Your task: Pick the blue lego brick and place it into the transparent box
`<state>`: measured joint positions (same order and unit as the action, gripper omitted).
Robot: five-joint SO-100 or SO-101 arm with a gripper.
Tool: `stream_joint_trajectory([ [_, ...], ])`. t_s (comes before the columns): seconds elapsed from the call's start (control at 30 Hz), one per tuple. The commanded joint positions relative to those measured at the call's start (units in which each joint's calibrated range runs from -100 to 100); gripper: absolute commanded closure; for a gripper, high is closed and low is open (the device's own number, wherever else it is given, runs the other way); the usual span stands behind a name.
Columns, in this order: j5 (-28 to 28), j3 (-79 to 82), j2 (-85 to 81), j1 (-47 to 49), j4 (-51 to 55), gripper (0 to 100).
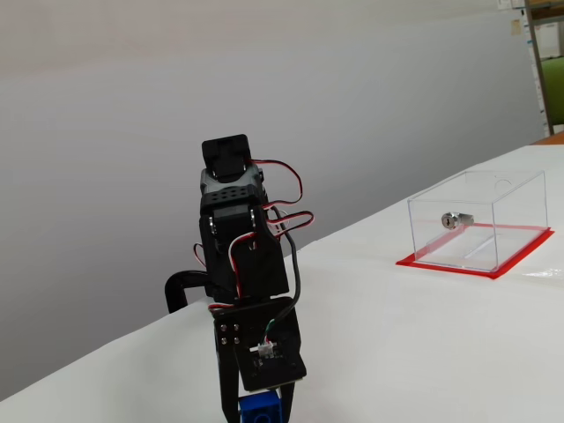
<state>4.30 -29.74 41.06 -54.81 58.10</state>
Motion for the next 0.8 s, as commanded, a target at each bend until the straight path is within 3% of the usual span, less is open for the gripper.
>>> stream_joint_trajectory([
  [0.0,0.1,-1.4,-1.7,0.9,-0.7,88],
  [0.77,0.2,5.1,-25.0,6.3,-0.2,88],
])
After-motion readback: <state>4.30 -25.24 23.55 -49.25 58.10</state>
